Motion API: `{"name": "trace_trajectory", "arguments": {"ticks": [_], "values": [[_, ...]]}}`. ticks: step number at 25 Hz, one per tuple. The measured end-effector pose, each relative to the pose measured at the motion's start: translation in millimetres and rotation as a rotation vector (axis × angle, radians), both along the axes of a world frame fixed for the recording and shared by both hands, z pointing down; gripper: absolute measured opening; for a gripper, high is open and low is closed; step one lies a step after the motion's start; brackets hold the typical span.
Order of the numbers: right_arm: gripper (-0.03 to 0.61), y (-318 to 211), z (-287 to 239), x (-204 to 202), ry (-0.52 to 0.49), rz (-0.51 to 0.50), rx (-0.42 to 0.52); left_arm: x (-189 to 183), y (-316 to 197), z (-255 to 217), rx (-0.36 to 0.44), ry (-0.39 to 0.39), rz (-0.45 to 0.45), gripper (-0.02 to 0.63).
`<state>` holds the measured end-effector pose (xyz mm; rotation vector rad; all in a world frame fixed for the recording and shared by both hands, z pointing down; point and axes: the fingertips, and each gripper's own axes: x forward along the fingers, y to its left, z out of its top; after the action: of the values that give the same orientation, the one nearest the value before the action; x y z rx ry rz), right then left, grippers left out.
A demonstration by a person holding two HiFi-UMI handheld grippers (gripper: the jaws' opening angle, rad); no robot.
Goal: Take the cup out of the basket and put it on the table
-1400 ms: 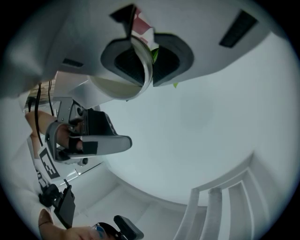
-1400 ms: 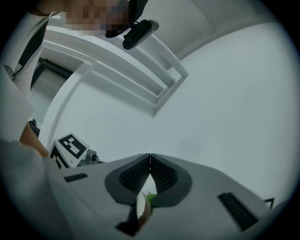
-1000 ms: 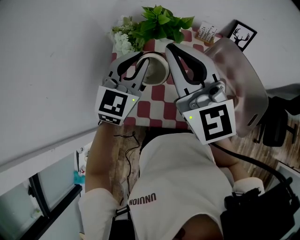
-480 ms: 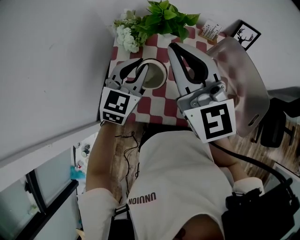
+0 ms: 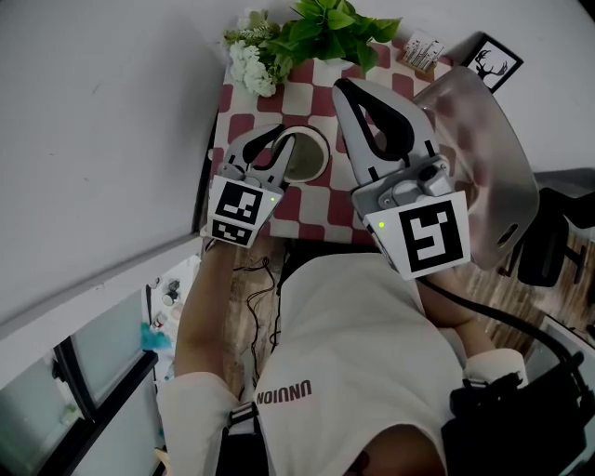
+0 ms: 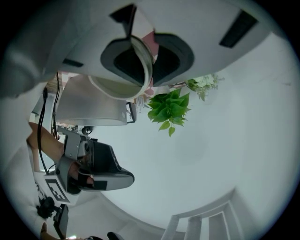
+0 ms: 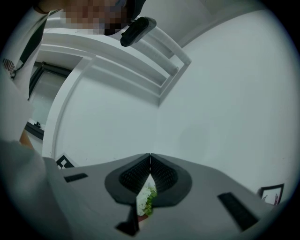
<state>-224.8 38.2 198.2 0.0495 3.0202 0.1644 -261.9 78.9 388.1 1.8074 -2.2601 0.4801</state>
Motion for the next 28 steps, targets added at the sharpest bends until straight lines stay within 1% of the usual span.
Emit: {"name": "trace_trajectory", "arguments": {"ticks": [7, 20, 24, 28], "values": [[0.018, 1.6, 3.2, -1.6, 0.007, -0.003, -0.007, 5.1, 5.8, 30.9, -0.033, 0.048, -0.023, 0.069], [0.018, -2.7, 6.7, -2.3, 0.018, 0.015, -0.022, 14.9, 14.3, 84.7, -0.126, 0.121, -0.022, 0.069], [0.018, -5.9, 16.2, 1.4, 0.063, 0.016, 0.025, 18.3, 15.2, 96.7, -0.153, 0.143, -0.024, 0.069], [0.018, -6.3, 13.8, 1.5, 0.052, 0.021, 0.013, 21.6, 13.6, 107.8, -0.174, 0.174, -0.023, 0.071]]}}
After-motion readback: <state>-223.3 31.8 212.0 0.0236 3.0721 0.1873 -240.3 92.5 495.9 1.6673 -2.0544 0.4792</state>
